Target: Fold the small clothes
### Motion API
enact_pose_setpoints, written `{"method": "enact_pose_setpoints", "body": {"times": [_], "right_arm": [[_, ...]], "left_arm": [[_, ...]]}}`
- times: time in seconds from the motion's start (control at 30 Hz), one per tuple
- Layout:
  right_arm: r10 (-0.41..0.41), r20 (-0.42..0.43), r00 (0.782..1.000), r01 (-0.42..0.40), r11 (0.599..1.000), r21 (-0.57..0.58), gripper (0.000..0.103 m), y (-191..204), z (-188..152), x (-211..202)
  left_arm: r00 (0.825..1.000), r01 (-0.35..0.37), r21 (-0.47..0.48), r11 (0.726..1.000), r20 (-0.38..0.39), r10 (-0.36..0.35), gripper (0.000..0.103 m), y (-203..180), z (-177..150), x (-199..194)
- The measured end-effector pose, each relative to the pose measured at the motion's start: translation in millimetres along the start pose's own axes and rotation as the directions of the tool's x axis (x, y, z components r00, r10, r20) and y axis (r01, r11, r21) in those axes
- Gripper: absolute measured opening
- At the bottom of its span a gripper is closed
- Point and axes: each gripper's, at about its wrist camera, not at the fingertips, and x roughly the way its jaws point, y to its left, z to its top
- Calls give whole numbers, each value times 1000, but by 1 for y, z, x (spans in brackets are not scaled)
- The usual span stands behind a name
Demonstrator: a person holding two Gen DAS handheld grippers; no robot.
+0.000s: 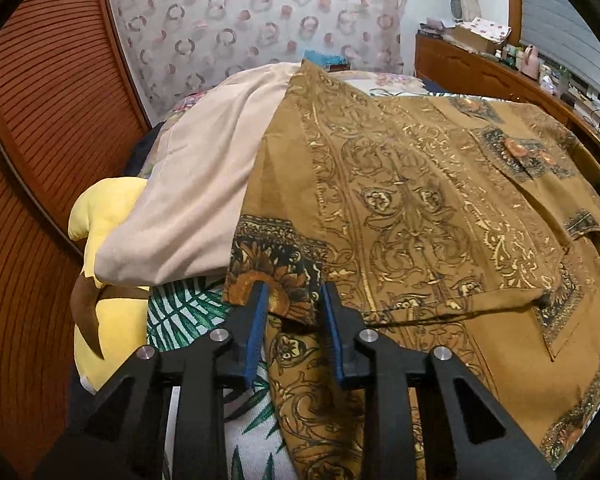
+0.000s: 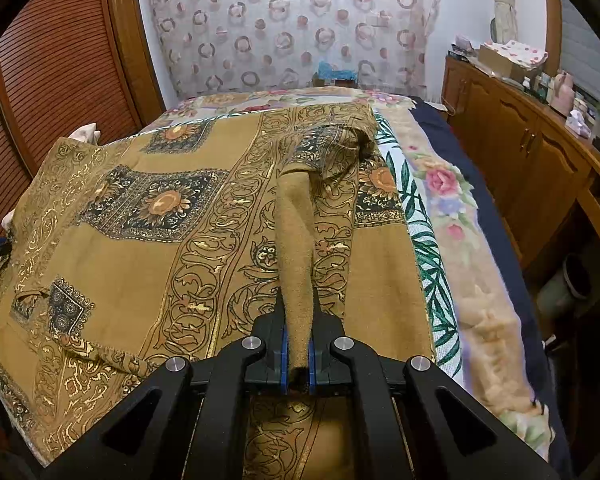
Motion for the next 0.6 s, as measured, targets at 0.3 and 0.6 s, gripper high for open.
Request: {"method": "enact_pose_setpoints", "body": {"times": [0.3, 0.6], "right_arm": [[-1, -1, 1000, 1, 1000, 0, 5, 0, 0, 0], [-2, -1, 1000, 2, 1000, 0, 5, 0, 0, 1]], "left_arm": [[999, -38, 93, 995, 25, 36, 4, -16, 4, -4], [968, 113, 4, 994, 226, -111, 4, -14, 26, -82]]}}
